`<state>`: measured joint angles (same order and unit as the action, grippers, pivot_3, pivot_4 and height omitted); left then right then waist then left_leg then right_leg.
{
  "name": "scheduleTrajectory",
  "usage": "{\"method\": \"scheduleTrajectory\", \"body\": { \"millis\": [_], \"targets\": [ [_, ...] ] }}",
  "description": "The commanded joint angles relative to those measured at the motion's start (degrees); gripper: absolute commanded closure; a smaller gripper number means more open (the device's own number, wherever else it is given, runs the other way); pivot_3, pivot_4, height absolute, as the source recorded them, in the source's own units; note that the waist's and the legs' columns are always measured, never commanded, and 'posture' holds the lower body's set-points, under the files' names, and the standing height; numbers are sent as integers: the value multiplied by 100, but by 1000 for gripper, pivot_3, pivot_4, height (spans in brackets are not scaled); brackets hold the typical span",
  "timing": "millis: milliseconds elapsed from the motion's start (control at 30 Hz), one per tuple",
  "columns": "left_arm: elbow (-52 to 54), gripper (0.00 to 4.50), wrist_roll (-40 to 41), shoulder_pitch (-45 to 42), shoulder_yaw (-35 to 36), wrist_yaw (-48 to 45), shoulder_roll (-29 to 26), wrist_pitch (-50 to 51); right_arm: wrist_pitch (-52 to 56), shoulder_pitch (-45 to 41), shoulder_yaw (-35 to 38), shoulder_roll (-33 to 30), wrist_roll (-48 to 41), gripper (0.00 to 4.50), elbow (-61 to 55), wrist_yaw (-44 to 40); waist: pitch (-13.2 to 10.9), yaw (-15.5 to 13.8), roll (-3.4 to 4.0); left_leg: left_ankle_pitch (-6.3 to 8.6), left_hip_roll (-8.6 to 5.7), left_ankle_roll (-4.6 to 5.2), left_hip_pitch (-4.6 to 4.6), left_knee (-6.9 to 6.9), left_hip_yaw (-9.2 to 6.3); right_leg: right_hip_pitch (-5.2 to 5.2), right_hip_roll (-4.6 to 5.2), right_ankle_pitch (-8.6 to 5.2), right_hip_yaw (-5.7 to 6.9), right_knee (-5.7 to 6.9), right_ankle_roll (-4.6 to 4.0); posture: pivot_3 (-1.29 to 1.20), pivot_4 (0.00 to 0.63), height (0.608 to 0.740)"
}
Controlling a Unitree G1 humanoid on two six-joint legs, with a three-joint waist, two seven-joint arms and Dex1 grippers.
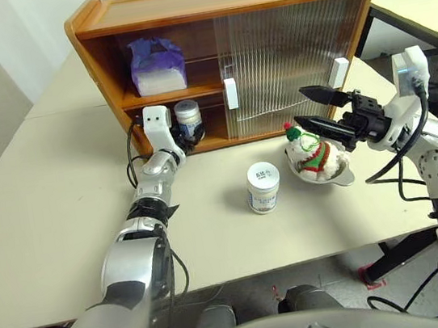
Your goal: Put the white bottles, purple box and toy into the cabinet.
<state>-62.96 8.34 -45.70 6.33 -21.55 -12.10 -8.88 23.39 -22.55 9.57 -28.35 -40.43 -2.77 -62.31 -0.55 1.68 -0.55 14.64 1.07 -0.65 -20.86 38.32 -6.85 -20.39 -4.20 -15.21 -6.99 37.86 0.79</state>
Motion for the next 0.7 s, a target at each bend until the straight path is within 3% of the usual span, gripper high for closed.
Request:
{"method": "scheduleTrajectory", "body": {
  "millis": [33,133,267,300,700],
  "targets": [
    [-208,1438,-129,-215,-7,23,72,-198,27,-49,-47,-35,13,0,-19,17,0,4,0,0,-4,1,0,1,1,0,2,1,-1,-1,1,-81,0,740],
    [-339,1438,-221,-285,-24,139,55,-246,26,-53,-51,-26,16,0,-23,30,-1,19,-1,0,-10,2,-1,4,4,0,6,2,-4,-2,6,-84,0,740],
    [-416,122,-320,-291,-14,268,-8,-266,21,-63,-61,-12,15,0,-14,36,-1,31,-1,-3,-12,6,0,5,6,0,6,4,-5,-3,8,-81,0,740],
    [-425,52,-325,-286,-9,279,-22,-274,22,-66,-64,-10,14,0,-12,39,-1,31,0,-4,-13,8,0,4,6,0,6,4,-5,-3,9,-81,0,740],
    [142,52,-124,116,74,-102,-9,-527,32,-63,-102,27,-9,0,-7,12,-1,29,0,-9,-25,16,0,5,6,2,13,4,-5,-3,8,-68,0,740]
  ]
}}
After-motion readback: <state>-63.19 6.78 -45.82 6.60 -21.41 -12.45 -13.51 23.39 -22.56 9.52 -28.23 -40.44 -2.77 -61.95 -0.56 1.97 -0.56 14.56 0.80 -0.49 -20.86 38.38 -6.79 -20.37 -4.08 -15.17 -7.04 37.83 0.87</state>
